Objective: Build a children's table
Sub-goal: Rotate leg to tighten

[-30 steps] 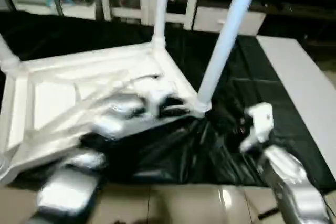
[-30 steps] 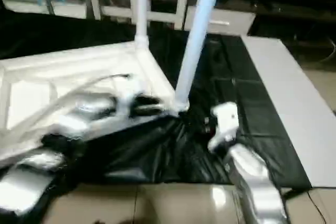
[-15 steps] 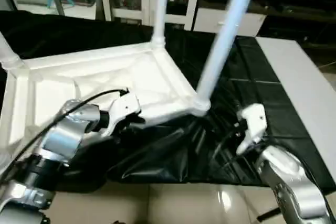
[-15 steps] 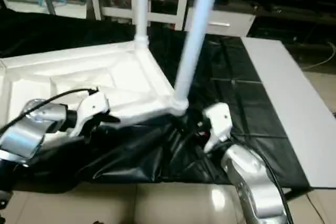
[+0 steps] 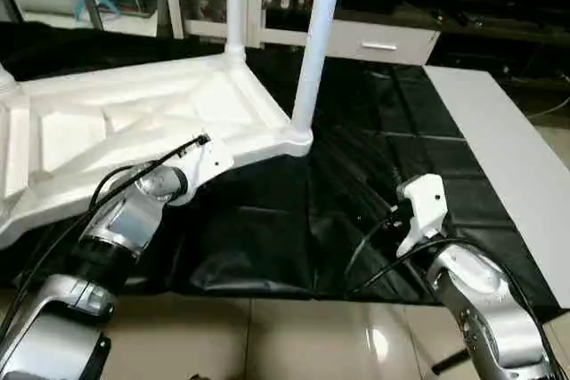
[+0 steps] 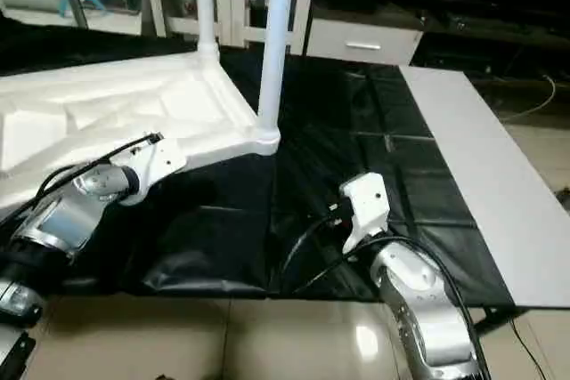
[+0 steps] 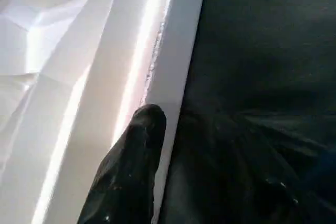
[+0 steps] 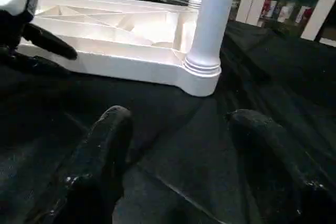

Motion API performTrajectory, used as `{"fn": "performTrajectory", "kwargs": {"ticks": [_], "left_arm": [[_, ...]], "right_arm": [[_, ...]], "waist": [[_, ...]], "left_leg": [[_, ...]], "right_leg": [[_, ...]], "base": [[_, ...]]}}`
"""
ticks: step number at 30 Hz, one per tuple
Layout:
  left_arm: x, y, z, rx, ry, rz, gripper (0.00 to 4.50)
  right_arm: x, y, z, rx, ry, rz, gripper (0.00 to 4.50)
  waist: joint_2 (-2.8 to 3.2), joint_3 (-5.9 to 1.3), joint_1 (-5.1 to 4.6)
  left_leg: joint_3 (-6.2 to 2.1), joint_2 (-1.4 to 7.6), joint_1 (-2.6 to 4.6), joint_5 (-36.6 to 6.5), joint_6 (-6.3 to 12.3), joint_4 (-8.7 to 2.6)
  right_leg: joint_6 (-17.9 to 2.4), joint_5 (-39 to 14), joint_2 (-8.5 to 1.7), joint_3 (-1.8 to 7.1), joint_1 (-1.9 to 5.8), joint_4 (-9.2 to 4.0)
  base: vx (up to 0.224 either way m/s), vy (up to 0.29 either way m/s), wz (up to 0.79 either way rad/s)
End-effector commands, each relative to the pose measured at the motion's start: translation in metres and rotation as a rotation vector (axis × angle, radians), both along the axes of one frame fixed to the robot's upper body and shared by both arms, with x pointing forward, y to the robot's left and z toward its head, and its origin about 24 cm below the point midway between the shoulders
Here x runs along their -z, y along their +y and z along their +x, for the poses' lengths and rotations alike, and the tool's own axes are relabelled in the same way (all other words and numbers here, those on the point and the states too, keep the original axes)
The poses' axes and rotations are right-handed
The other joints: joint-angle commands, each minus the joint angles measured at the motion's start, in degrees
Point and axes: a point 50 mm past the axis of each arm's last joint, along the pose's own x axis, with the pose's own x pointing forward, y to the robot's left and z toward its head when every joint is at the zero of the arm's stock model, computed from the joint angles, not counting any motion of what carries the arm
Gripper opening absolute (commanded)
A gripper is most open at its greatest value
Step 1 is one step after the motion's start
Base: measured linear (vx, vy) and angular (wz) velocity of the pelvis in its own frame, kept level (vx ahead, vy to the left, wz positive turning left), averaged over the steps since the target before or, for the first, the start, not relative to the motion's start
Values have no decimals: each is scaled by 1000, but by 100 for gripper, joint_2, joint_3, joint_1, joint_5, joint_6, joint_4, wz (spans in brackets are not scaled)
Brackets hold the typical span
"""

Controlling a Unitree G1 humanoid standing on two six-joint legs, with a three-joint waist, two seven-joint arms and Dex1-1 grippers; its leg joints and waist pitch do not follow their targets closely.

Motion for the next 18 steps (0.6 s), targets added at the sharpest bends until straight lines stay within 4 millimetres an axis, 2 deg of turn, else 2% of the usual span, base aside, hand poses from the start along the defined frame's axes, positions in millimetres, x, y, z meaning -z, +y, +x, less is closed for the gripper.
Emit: {"fn": "performTrajectory", "kwargs": {"ticks": [1, 2, 4, 5, 7, 8, 9, 10, 11, 12, 13, 14, 15, 16, 17, 18], "left_arm": [[-1, -7, 6, -9, -69, 3, 193], [0, -9, 5, -7, -72, -12, 193], [1, -12, 5, 0, -101, -22, 193], [1, -12, 5, 1, -105, -24, 193], [-2, -19, 0, -54, -204, -205, 193], [-8, -23, -7, -99, -301, -388, 193], [-8, -23, -7, -99, -301, -388, 193], [-19, -16, -27, -188, -480, -652, 211], [-25, -7, -42, -234, -585, -739, 221], [-28, -2, -51, -247, -649, -761, 221], [-31, 2, -59, -256, -711, -775, 227], [-32, 2, -59, -256, -712, -776, 233], [-43, 7, -76, -260, -865, -765, 233], [-49, 10, -85, -268, -943, -756, 259], [-56, 13, -92, -287, -1021, -717, 259], [-63, 16, -97, -315, -1083, -693, 269]], "right_arm": [[0, -4, 0, 36, -9, -7, 323], [0, -4, 0, 40, -10, -9, 323], [0, -5, 0, 49, -11, -8, 323], [1, -5, 0, 51, -12, -8, 323], [0, -3, -3, 65, -21, 31, 323], [-3, -1, -6, 70, -33, 72, 323], [-3, -1, -6, 70, -33, 72, 323], [-6, 0, -12, 88, -51, 124, 323], [-7, 0, -14, 101, -61, 144, 323], [-7, 1, -15, 107, -68, 146, 323], [-6, 1, -16, 112, -75, 147, 323], [-6, 1, -16, 112, -75, 147, 323], [-5, 2, -16, 117, -79, 151, 323], [-5, 3, -16, 116, -80, 155, 323], [-5, 4, -15, 113, -81, 157, 323], [-5, 5, -13, 107, -84, 161, 323]], "waist": [[124, -350, 36], [101, -363, 49], [98, -380, 70], [142, -386, 81], [159, -393, 90], [195, -396, 112], [189, -419, 122], [186, -422, 138], [155, -408, 129], [158, -417, 133], [162, -390, 99], [182, -370, 90], [120, -355, 87], [112, -316, 79], [139, -298, 69], [136, -280, 65]], "left_leg": [[-119, 154, 37, -1756, -23, -423], [-112, 169, 41, -1690, -20, -416], [-106, 170, 21, -1500, -5, -400], [-102, 171, 20, -1397, -3, -395], [-100, 169, 0, -1267, 19, -374], [-101, 170, -13, -1235, 62, -368], [-107, 197, -10, -1211, 96, -346], [-89, 183, -13, -1132, 170, -334], [-108, 222, -98, -1120, 228, -354], [-112, 234, -87, -1157, 247, -356], [-88, 207, -82, -1299, 321, -358], [-64, 187, -33, -1507, 323, -361], [-60, 188, -20, -1616, 310, -367], [-86, 207, -48, -1782, 255, -407], [-93, 222, -9, -1985, 180, -418], [-101, 209, 5, -2090, 130, -422]], "right_leg": [[-542, -1940, -322, 291, 201, -470], [-646, -1669, -323, 293, 207, -437], [-790, -1298, -327, 301, 240, -373], [-864, -1010, -317, 301, 247, -354], [-1008, -599, -318, 300, 280, -296], [-1108, -452, -335, 298, 295, -280], [-1208, -290, -366, 303, 316, -254], [-1287, -139, -338, 296, 307, -244], [-1367, -3, -383, 296, 365, -238], [-1366, -55, -385, 278, 361, -231], [-1240, -353, -334, 271, 318, -286], [-1059, -813, -300, 275, 273, -354], [-969, -1065, -293, 275, 262, -386], [-782, -1542, -313, 273, 274, -429], [-603, -1974, -292, 269, 228, -472], [-446, -2252, -281, 269, 206, -499]], "base": [[0, 0, 0], [0, 0, 0], [0, 0, 0], [0, 0, 0], [0, 0, 0], [0, 0, 0], [0, 0, 0], [0, 0, 0], [0, 0, 0], [0, 0, 0], [0, 0, 0], [0, 0, 0], [0, 0, 0], [0, 0, 0], [0, 0, 0], [0, 0, 0]]}}
